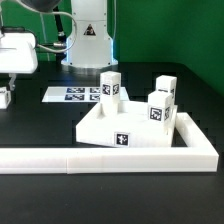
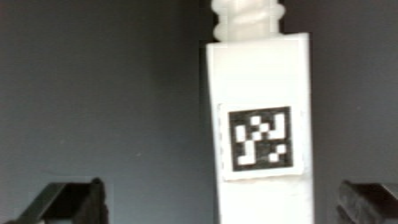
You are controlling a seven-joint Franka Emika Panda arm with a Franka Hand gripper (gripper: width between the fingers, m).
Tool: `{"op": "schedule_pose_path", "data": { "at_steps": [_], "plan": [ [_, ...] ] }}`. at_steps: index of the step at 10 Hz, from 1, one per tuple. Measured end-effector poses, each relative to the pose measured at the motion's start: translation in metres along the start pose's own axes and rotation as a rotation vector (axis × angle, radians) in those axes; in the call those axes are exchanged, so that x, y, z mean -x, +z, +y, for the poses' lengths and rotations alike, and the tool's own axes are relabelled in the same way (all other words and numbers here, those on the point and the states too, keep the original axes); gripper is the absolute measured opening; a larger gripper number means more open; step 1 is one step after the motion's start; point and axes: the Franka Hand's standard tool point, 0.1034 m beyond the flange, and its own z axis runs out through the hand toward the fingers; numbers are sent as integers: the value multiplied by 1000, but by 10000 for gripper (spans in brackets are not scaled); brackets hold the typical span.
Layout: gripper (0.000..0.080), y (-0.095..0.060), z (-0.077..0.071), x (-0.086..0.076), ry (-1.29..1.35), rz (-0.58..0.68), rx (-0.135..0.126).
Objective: Assemble square table
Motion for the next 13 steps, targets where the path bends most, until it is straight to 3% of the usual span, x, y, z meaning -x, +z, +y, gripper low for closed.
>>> {"op": "schedule_pose_path", "data": {
  "at_steps": [1, 3, 5, 9, 13],
  "plan": [
    [649, 0, 0, 0, -1, -2, -1],
    [649, 5, -8, 3, 8, -119, -42],
    [649, 8, -13, -1, 4, -234, -66],
    [649, 19, -12, 4, 2, -462, -59],
    [649, 26, -13, 22, -7, -707, -77]
  ]
}}
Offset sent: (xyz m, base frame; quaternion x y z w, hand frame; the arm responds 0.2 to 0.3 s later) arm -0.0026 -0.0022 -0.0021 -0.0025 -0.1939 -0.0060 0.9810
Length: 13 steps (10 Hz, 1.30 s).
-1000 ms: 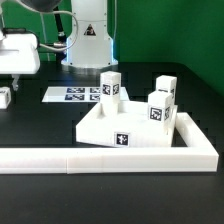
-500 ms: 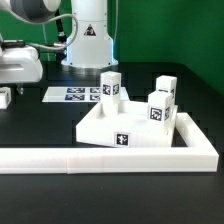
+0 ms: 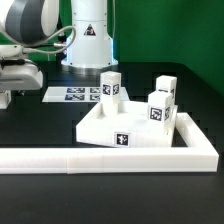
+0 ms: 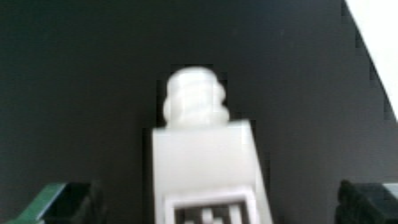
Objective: Assemble square table
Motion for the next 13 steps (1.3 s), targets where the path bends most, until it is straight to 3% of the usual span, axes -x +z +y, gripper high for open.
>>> {"op": "schedule_pose_path", "data": {
  "at_steps": [2, 5, 10, 11, 13],
  "plan": [
    [649, 5, 3, -6, -14, -9, 9],
    [286, 7, 3, -5, -14, -8, 10],
    [288, 5, 1, -7, -16, -7, 12],
    [288, -2, -8, -6, -22, -13, 4],
    [288, -33, -39, 1, -40, -4, 7]
  ]
}}
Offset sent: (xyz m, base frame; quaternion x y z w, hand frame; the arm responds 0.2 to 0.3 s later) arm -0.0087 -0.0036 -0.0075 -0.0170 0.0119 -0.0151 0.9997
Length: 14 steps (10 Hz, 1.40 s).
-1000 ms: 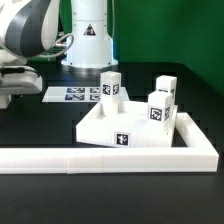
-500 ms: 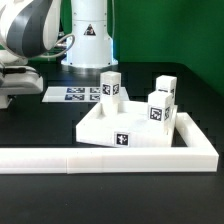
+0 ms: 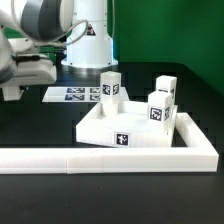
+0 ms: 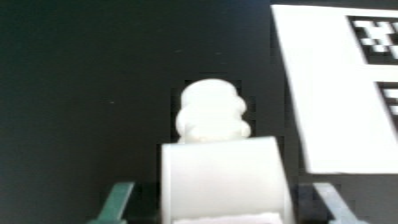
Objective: Assemble square table
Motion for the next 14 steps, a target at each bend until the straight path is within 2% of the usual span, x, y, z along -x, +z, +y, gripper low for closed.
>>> {"op": "schedule_pose_path", "data": {
  "at_steps": [2, 4, 6, 7, 9, 10, 11, 13, 14],
  "plan": [
    [290, -25, -22, 5, 3, 13, 13],
    [290, -45, -35, 8, 12, 49, 28],
    [290, -40, -32, 7, 13, 50, 27],
    [290, -46, -30, -2, 5, 142, 47],
    [290, -40, -28, -4, 9, 263, 50],
    [290, -48, -34, -6, -1, 316, 60],
    [290, -58, -42, -7, -5, 356, 55],
    [290, -78, -57, -10, -16, 453, 67],
    [290, -93, -64, -13, -23, 526, 75]
  ]
}}
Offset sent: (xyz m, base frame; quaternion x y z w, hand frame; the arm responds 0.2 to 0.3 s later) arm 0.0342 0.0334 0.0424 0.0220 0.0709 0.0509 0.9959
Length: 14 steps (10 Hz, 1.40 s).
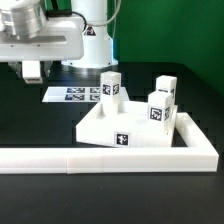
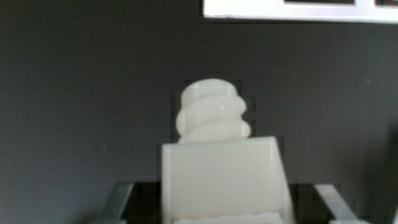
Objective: Assemble square table
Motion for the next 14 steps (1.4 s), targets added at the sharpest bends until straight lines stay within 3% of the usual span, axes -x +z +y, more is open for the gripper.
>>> {"op": "schedule_pose_path", "data": {
  "at_steps": [1, 3, 5, 7, 11, 14],
  "plan": [
    [290, -8, -3, -4, -6, 43, -1],
    [290, -6, 1, -10, -5, 204, 18],
    [290, -4, 3, -11, 7, 278, 29],
    [290, 0, -13, -13, 18, 270, -3],
    [290, -21, -51, -48, -11, 351, -19],
    [290, -23, -54, -51, -23, 366, -15]
  ]
}}
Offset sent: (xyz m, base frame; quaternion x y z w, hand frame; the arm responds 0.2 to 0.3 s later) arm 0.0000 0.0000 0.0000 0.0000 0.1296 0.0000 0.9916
